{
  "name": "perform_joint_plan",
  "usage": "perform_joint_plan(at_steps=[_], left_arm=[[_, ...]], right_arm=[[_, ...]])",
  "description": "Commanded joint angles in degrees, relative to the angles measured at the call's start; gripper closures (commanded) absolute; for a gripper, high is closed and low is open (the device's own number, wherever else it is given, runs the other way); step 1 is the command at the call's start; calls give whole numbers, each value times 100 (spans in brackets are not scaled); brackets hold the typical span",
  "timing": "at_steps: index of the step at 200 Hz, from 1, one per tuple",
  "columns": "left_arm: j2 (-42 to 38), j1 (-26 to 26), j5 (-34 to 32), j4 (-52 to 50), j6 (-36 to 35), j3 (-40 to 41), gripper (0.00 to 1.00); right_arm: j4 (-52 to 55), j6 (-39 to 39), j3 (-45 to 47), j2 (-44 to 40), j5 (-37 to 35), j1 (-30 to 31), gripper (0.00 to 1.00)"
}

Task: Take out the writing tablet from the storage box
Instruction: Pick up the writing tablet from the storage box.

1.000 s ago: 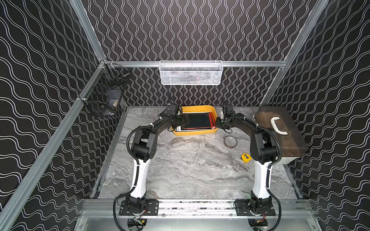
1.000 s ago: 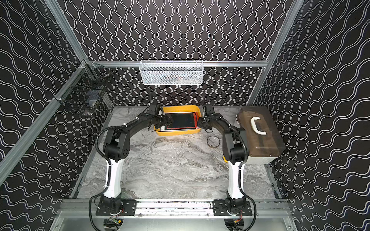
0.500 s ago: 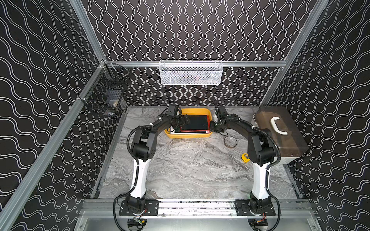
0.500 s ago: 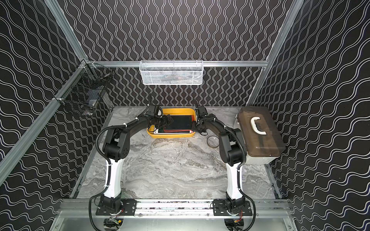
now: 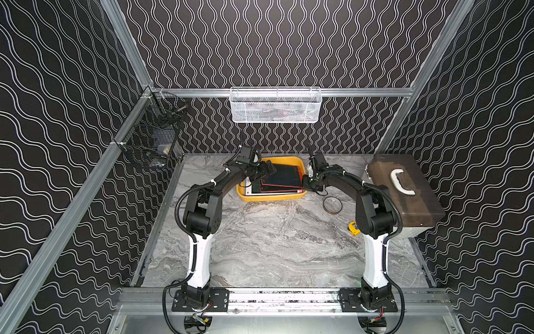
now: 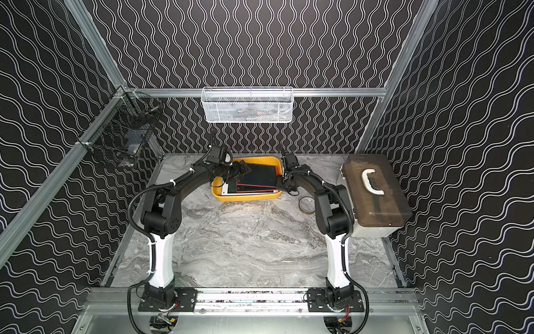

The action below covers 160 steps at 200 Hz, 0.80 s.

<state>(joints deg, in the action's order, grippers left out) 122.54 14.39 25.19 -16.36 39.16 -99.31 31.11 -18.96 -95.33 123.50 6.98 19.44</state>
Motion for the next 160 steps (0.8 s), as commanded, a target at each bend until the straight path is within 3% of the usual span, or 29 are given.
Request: perform_joint_plan(at_steps=[1, 29, 58, 142, 160], left_arm=[[-143, 27, 621, 370, 339, 47, 11], [-171, 22, 608, 347, 369, 79, 13], [-170, 17, 507, 208, 245, 18, 22], [-224, -55, 497, 116, 298, -7, 85], [-199, -74, 522, 63, 308, -71, 93]], right_arm=[[683, 209, 50, 130, 432, 58, 84], [729, 200, 9, 131, 318, 51, 83], [799, 183, -36, 104, 195, 16, 82], [878, -310, -177, 207, 112, -369, 83], [892, -410, -236, 239, 110, -432, 83]])
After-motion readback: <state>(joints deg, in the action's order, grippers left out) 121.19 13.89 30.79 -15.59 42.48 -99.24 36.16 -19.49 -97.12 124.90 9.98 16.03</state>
